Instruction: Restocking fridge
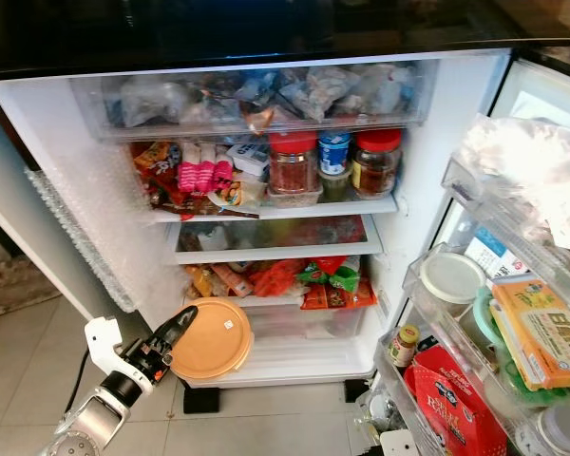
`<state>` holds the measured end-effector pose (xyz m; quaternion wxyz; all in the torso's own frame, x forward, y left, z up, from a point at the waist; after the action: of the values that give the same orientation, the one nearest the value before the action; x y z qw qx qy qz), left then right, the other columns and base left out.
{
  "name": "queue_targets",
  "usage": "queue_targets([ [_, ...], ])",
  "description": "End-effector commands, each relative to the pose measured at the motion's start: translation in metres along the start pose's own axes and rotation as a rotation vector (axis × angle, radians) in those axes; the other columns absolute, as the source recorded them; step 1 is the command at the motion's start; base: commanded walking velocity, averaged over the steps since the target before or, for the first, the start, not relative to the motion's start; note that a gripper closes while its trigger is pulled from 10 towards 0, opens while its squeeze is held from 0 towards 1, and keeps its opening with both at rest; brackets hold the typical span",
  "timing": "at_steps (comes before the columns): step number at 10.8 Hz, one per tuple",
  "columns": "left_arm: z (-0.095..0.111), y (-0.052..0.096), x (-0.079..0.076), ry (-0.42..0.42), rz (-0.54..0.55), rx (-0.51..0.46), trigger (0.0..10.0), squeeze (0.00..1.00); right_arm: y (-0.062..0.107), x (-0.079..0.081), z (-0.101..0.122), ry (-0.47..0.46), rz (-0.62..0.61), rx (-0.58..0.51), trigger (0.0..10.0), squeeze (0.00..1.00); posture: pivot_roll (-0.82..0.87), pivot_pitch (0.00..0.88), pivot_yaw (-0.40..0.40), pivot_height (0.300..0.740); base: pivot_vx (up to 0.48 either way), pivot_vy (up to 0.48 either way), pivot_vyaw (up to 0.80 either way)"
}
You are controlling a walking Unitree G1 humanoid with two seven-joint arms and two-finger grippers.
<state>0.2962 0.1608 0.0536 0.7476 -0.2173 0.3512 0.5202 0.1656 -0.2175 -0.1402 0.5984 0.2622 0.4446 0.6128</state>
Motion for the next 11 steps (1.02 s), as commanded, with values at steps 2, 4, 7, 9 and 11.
queue_targets([
  [2,-0.004,-0.001,0.004,-0.036,0.013,0.025,10.0,0.00,0.001,0.003,-0.006,0.029,0.009,0.007,10.0,0.00,-0.05,0.000,0.037,0.740,0.000,0.000,0.53],
  [4,-0.004,-0.003,0.008,-0.071,0.035,0.030,10.0,0.00,0.002,0.004,-0.007,0.014,0.009,0.007,10.0,0.00,-0.05,0.000,0.040,0.740,0.000,0.000,0.00],
  [7,0.001,-0.004,0.014,-0.116,0.068,0.020,10.0,0.00,0.002,0.007,-0.009,0.025,0.018,0.014,10.0,0.00,-0.05,0.000,0.034,0.740,0.000,0.000,0.00],
  [9,0.000,-0.002,0.017,-0.127,0.083,0.020,10.0,0.00,0.002,0.008,-0.011,0.033,0.023,0.019,10.0,0.00,-0.05,0.000,0.034,0.740,0.000,0.000,0.00],
  [11,0.000,-0.001,0.019,-0.137,0.088,0.020,10.0,0.00,0.003,0.008,-0.013,0.038,0.025,0.023,10.0,0.00,-0.05,0.000,0.035,0.740,0.000,0.000,0.00],
])
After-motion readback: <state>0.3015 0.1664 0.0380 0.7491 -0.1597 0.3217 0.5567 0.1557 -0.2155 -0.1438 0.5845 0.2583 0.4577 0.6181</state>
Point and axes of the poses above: a point about 5 cm out from each wrist's last joint towards the gripper, its own y axis pointing back from the gripper into the wrist, its own z axis along the axis of the wrist's last joint, x = y × z, the point moved 5 cm from there along -y, pointing out of the wrist towards the gripper, and after that the axes turned 5 degrees about y, right-handed, at the moved point
